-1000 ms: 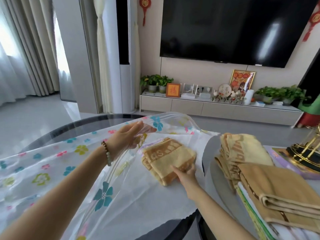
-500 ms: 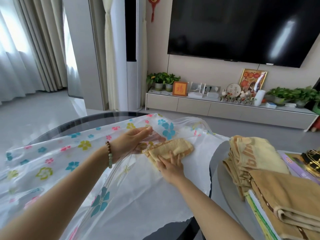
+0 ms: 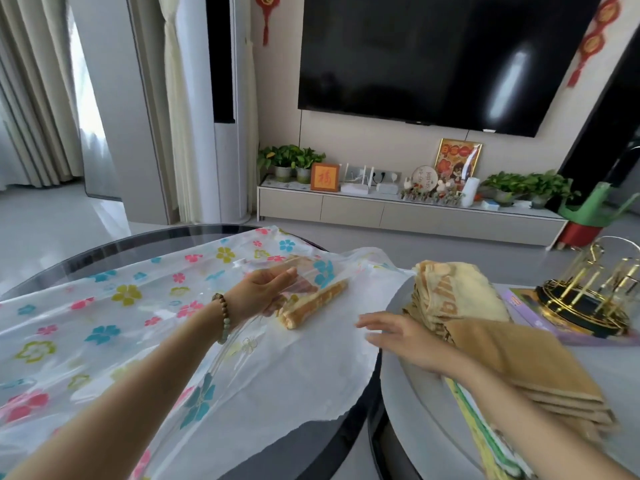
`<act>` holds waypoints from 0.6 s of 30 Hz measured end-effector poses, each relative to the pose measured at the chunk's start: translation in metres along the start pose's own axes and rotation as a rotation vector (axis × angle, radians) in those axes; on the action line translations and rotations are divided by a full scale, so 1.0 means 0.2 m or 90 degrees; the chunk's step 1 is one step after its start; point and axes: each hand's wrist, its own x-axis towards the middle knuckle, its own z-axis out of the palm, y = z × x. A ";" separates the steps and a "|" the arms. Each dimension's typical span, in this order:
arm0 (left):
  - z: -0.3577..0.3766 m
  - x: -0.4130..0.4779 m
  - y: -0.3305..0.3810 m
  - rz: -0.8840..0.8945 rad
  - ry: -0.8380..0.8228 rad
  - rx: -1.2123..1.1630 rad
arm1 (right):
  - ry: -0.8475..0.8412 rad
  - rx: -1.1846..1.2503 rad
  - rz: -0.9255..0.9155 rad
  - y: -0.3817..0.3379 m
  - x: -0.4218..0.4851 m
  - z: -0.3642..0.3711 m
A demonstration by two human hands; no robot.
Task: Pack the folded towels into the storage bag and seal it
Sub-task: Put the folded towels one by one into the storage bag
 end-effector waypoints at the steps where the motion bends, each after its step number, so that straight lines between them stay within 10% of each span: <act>1: 0.03 0.01 0.00 0.001 0.006 0.008 | 0.043 0.026 0.007 0.00 -0.08 -0.08; 8: 0.23 0.04 -0.06 -0.004 0.050 0.039 | 0.342 -0.115 0.238 0.30 -0.53 -0.58; 18: 0.33 0.06 -0.07 -0.046 0.075 0.006 | 0.356 0.194 0.414 0.51 -0.70 -0.71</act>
